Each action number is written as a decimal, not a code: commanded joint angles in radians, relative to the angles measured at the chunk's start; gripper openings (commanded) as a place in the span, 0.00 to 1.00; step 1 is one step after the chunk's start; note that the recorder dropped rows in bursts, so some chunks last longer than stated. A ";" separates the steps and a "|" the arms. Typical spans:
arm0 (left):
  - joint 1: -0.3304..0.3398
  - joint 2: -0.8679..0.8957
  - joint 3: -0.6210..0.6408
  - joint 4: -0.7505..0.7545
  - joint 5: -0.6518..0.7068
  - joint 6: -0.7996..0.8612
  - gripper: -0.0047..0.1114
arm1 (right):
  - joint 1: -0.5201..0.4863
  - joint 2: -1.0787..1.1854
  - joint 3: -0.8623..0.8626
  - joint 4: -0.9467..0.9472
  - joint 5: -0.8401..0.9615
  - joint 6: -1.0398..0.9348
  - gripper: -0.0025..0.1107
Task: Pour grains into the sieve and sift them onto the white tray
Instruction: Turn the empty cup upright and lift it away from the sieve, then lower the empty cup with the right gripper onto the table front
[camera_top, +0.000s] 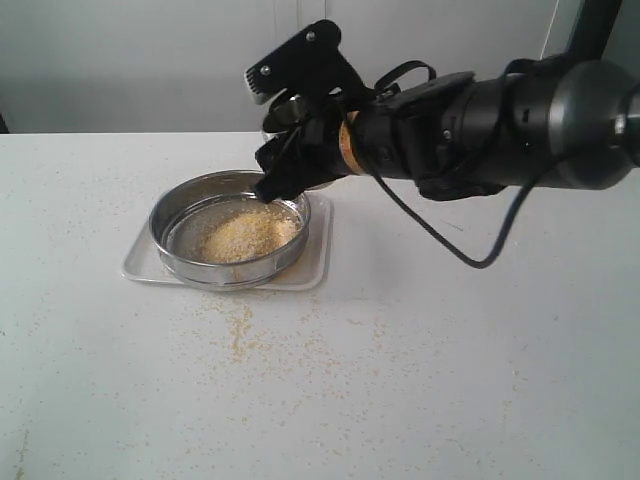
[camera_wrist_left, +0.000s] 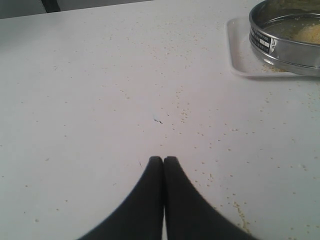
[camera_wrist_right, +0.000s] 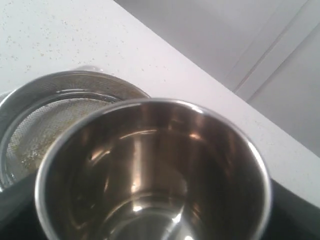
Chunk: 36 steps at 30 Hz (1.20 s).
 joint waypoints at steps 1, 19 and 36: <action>0.003 -0.005 0.004 -0.008 -0.003 -0.001 0.04 | -0.070 -0.084 0.088 -0.002 -0.053 0.023 0.02; 0.003 -0.005 0.004 -0.008 -0.003 -0.001 0.04 | -0.288 -0.287 0.286 0.043 -0.174 0.016 0.02; 0.003 -0.005 0.004 -0.008 -0.003 -0.001 0.04 | -0.289 -0.536 0.477 0.416 -0.181 -0.243 0.02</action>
